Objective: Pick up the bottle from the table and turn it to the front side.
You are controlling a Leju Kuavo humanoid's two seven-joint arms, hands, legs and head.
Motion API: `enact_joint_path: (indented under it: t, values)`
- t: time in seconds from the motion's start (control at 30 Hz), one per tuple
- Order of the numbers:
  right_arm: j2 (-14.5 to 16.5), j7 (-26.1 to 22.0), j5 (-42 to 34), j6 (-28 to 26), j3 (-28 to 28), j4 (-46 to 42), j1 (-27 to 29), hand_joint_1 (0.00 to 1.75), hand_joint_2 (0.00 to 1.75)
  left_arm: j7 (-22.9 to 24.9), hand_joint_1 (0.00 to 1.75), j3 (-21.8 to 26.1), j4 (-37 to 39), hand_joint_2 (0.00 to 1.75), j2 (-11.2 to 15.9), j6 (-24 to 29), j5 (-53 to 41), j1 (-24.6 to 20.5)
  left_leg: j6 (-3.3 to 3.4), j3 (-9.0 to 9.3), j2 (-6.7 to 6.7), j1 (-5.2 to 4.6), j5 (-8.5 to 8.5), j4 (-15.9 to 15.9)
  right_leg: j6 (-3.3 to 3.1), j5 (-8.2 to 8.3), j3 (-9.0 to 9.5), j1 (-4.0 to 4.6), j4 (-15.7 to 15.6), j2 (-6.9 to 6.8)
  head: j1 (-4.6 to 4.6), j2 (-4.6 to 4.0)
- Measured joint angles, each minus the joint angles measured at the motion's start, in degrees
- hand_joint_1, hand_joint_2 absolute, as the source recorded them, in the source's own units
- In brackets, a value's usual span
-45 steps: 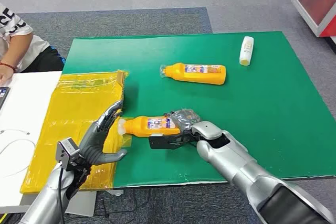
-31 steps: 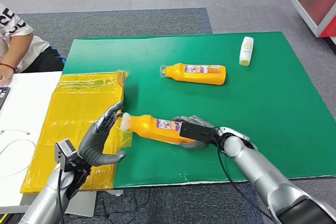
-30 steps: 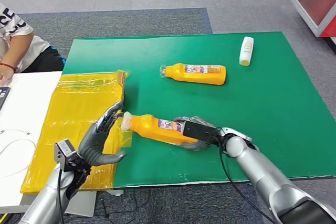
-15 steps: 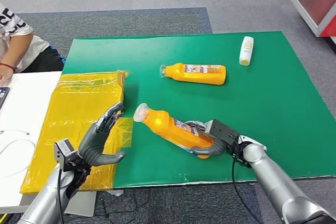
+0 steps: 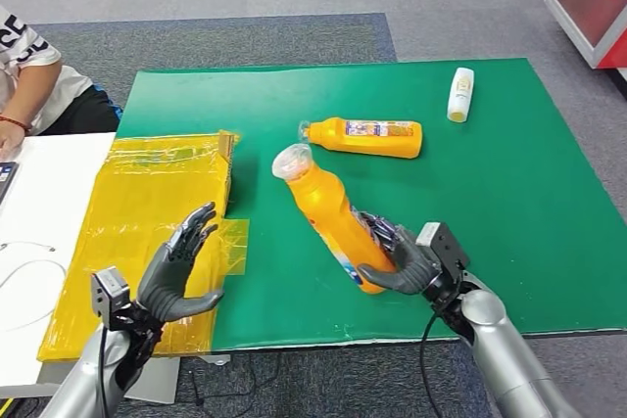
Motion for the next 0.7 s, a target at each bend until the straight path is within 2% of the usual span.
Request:
enact_joint_path:
  t: [0.17,0.3,0.4,0.5,0.63,0.7]
  values:
    - [1.3,0.6,3.5,-2.6,-0.8,-5.8,2.1,1.75,1.75,1.4,0.00,2.9,0.8,1.75,-0.8,-6.4,8.4,0.8,0.00,-0.01,0.00,0.00,0.00,0.0,0.01,-0.01,0.00,0.00,0.0,0.00,0.00,0.00]
    - [2.8,0.8,11.4,-8.4,0.0,-9.7,2.6,1.73,1.75,3.3,0.00,4.6,2.9,1.75,-1.4,-18.5,19.8,0.7,0.00,-0.01,0.00,0.00,0.01,0.0,0.01,0.00,-0.01,0.00,0.0,0.00,-0.01,0.00]
    - [3.6,1.2,15.9,-11.7,1.4,-11.7,2.6,1.67,1.75,4.6,0.00,4.9,4.4,1.75,-1.5,-24.6,24.9,0.6,-0.01,-0.01,0.00,0.00,0.01,0.0,0.01,0.00,-0.01,0.00,0.0,0.00,0.00,0.00]
    - [4.3,1.3,20.4,-14.4,3.2,-13.1,2.5,1.61,1.75,5.7,0.00,4.9,5.6,1.75,-1.4,-28.3,26.6,0.1,-0.01,-0.01,0.00,0.00,0.01,0.0,0.01,0.00,-0.01,0.00,0.0,0.00,0.00,0.00]
    - [4.9,1.3,28.6,-21.0,6.0,-14.0,2.2,1.51,1.75,7.2,0.00,4.4,6.7,1.75,-0.7,-31.9,27.9,-0.8,-0.01,-0.01,0.00,0.00,0.01,0.0,0.01,-0.01,-0.02,0.00,0.0,0.00,0.00,0.00]
    - [5.3,1.3,30.4,-22.9,7.3,-14.4,1.9,1.55,1.75,7.8,0.00,4.1,7.0,1.75,-0.1,-32.6,28.2,-1.1,-0.01,-0.01,0.00,0.00,0.01,0.0,0.01,-0.01,-0.03,0.00,0.0,0.00,0.00,0.00]
